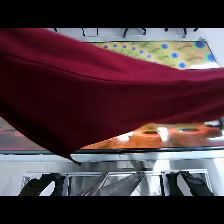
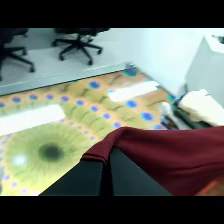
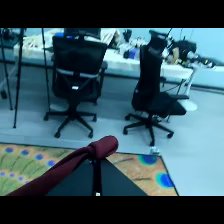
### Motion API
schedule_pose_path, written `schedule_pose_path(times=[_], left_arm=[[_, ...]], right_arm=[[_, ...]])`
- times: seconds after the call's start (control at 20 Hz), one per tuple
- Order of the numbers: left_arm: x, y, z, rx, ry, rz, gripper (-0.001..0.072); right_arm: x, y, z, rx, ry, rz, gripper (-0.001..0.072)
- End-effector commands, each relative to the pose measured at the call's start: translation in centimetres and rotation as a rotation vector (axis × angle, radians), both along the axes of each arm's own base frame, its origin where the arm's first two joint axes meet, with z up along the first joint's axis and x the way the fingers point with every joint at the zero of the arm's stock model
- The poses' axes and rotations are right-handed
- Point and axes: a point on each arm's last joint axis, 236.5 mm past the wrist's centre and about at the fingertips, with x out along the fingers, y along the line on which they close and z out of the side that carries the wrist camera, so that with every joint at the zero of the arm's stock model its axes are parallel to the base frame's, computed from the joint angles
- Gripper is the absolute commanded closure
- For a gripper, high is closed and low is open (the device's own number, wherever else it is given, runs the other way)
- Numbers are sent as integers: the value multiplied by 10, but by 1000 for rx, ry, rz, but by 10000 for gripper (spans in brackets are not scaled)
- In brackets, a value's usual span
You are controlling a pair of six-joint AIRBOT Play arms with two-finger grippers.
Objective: Fold the shirts.
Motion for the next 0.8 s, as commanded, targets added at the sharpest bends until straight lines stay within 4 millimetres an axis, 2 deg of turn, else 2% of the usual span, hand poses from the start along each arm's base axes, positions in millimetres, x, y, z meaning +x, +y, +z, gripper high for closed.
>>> schedule_pose_path(times=[0.0, 0.1, 0.2, 0.3, 0.45, 0.55, 0.6, 0.7, 0.75], left_arm=[[21, 21, -47, 82, 74, 94, 692], [51, 18, -91, 125, 193, 78, 692], [86, 18, -114, 201, 232, 61, 692], [128, 23, -146, 252, 333, 86, 692], [182, 22, -231, 318, 544, 62, 691], [210, 21, -300, 345, 670, 43, 691], [222, 25, -327, 342, 716, 54, 692], [252, 37, -370, 341, 753, 102, 691], [265, 40, -383, 332, 756, 120, 691]], right_arm=[[17, -11, -15, 10, 79, -26, 686], [51, -22, -46, 60, 187, -31, 686], [86, -33, -71, 89, 253, -42, 686], [129, -41, -115, 114, 394, -34, 686], [206, -39, -176, 145, 564, 21, 686], [258, -42, -227, 187, 675, 43, 686], [282, -43, -258, 212, 740, 54, 686], [321, -37, -312, 264, 831, 101, 685], [337, -36, -331, 276, 851, 108, 685]])
